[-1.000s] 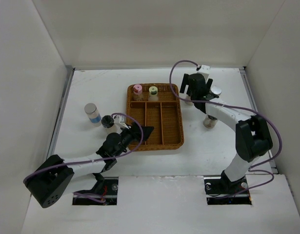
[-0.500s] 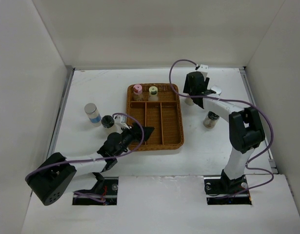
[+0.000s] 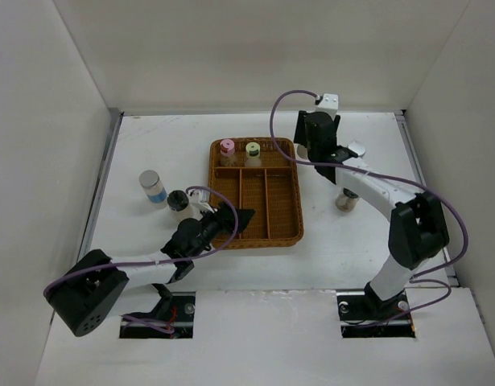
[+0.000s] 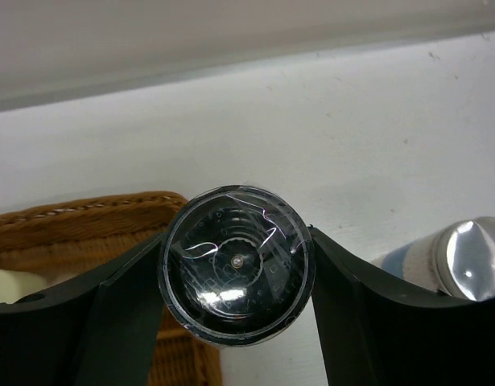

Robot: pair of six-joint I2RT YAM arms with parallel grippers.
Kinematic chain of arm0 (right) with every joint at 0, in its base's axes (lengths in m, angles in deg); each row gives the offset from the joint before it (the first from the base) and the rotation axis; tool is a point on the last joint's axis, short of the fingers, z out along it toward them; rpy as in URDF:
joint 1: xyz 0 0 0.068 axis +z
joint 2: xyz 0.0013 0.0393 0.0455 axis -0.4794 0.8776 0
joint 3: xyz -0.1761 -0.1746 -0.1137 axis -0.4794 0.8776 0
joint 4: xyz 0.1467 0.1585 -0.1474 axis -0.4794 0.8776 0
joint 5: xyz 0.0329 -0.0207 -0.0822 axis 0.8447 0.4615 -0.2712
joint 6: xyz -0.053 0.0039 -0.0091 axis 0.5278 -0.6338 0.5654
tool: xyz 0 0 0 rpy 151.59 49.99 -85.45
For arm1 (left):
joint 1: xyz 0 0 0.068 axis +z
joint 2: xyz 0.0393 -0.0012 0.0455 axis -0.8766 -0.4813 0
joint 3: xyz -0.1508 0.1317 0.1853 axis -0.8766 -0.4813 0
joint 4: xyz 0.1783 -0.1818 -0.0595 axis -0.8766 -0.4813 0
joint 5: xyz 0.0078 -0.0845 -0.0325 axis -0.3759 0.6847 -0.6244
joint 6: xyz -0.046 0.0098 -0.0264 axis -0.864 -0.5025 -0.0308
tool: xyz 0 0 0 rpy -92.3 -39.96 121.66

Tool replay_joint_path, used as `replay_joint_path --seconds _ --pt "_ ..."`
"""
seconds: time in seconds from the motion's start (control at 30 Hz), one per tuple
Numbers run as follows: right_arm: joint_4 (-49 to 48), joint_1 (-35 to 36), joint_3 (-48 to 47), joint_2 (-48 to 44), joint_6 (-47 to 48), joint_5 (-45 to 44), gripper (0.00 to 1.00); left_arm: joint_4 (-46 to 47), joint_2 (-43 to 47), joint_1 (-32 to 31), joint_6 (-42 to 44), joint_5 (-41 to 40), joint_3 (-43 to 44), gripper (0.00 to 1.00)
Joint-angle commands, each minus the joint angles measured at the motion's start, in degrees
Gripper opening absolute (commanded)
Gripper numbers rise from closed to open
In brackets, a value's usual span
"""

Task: Organize the condiment bottles

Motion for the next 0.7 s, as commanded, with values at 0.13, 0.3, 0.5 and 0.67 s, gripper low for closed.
replay_joint_path --seconds 0.13,0.3,0.5,0.67 --pt "-7.88 5.46 -8.64 1.74 1.02 0.91 0.50 4.42 -0.44 0.16 0.25 0.58 2.21 0.71" --pt "-8.59 7.66 -12.94 8.25 0.75 1.26 0.51 4.42 -0.61 0.16 0.25 0.32 2.04 0.71" --pt "-8.67 8.19 -14.18 13.09 -0.21 2.32 0.52 4.42 -0.79 0.25 0.26 0.23 2.03 0.71" --pt "-8.94 8.19 -11.55 14.14 -1.79 2.76 0.55 4.42 -1.22 0.25 0.34 0.05 2.03 0.71"
